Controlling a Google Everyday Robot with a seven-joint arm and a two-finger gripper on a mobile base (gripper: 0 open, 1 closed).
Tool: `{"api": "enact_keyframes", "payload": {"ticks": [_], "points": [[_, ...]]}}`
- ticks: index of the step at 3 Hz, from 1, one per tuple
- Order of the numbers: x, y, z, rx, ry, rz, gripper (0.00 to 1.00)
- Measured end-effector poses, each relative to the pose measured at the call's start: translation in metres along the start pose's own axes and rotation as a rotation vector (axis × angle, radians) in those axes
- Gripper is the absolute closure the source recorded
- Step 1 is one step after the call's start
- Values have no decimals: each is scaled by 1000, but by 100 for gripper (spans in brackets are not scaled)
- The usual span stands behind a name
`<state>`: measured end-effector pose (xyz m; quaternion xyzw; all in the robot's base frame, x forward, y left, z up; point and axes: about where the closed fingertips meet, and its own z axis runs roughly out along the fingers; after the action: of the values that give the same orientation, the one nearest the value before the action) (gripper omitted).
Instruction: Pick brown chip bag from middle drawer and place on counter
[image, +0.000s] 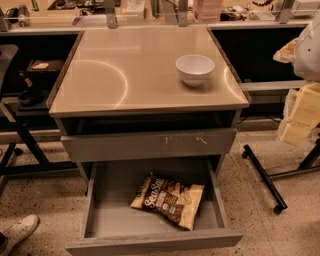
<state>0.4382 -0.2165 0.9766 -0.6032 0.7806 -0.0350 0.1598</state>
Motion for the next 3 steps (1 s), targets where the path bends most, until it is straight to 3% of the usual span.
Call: {"api": "enact_keyframes", "payload": {"ticks": [2, 3], "points": [[-3, 6, 8, -8, -3, 6, 0], [-17, 27, 43, -41, -7, 14, 0]]}}
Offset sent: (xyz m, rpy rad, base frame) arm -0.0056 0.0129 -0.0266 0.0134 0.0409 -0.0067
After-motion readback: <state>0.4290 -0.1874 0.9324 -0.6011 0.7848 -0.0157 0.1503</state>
